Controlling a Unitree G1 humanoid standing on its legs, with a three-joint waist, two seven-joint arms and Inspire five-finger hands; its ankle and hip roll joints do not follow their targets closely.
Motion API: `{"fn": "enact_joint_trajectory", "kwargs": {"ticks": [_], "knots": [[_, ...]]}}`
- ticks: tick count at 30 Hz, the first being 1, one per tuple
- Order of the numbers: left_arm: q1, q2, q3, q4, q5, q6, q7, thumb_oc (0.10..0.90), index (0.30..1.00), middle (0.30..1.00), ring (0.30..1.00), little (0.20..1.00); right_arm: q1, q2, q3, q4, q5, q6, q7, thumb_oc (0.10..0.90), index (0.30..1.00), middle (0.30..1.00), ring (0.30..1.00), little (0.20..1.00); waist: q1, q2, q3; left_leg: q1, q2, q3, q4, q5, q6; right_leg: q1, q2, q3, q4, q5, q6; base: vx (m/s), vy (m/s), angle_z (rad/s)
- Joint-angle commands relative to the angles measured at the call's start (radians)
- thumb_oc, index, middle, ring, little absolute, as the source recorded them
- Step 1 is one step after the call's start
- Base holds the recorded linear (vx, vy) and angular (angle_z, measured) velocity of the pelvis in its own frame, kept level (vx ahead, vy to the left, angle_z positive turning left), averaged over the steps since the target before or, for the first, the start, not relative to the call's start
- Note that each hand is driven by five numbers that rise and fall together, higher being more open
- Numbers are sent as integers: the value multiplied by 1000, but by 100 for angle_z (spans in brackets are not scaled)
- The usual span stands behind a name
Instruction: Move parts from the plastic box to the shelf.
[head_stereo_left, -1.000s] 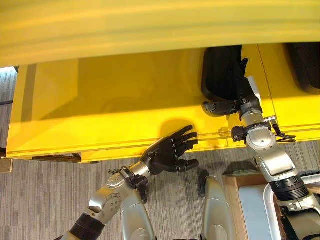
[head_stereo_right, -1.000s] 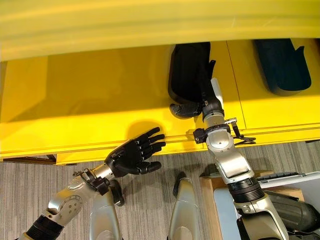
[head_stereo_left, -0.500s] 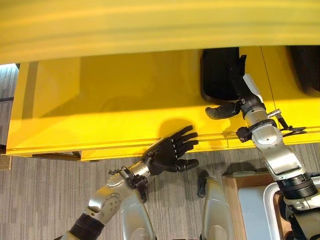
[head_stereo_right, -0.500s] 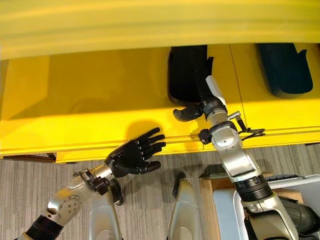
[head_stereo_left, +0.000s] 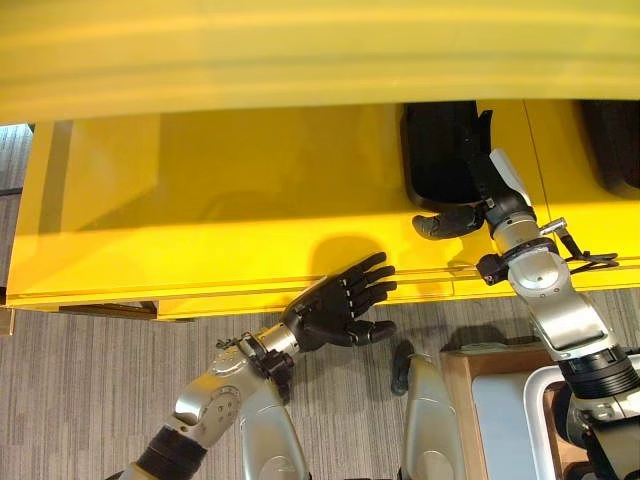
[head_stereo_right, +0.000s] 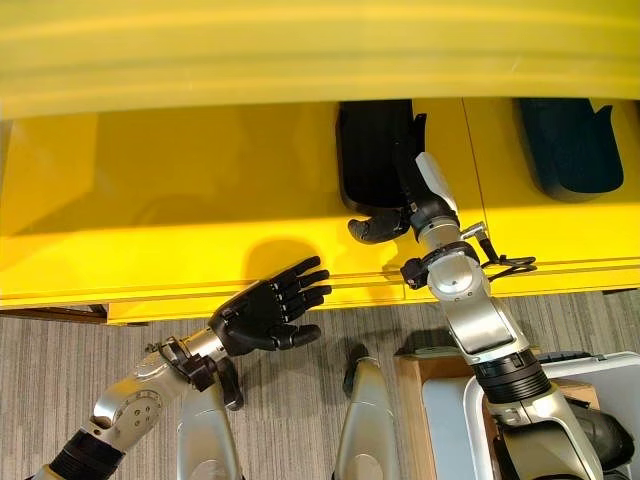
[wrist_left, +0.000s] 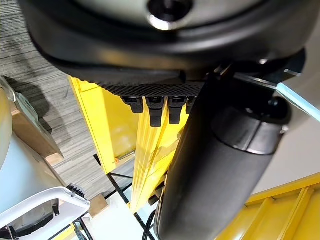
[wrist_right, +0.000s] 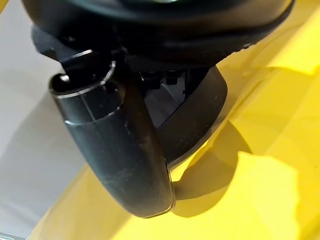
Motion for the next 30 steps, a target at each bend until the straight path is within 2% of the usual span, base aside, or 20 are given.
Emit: {"fn": "enact_joint_trajectory", "kwargs": {"ticks": [1,10,19,30], "knots": [[-23,6,61,-108,-52,-65,-33,900,1000,1000,1000,1000,72,-17,16,82,-52,42,1,900,1000,1000,1000,1000,-2,9,-18,61,-34,68,-86,-24,49,44,-1,-32,155,-168,-12,0,0,0],[-21,-1,64,-110,-64,-77,-14,900,1000,1000,1000,1000,77,-15,7,35,-115,-32,-74,900,1000,1000,1000,1000,-5,10,-17,58,-34,69,-76,-32,51,42,-2,-31,163,-172,-11,0,0,0],[-16,-4,68,-113,-77,-77,-7,900,1000,1000,1000,1000,75,-23,0,4,-218,-61,-136,900,1000,1000,1000,1000,-6,14,-21,61,-34,71,-75,-35,50,45,-3,-29,162,-173,-7,0,0,0],[-19,-6,59,-104,-109,-49,-55,900,1000,1000,1000,1000,36,-49,20,16,-312,-74,-149,900,1000,1000,1000,1000,-6,17,-32,70,-32,70,-65,-46,49,50,-6,-27,175,-181,-8,0,0,0]]}}
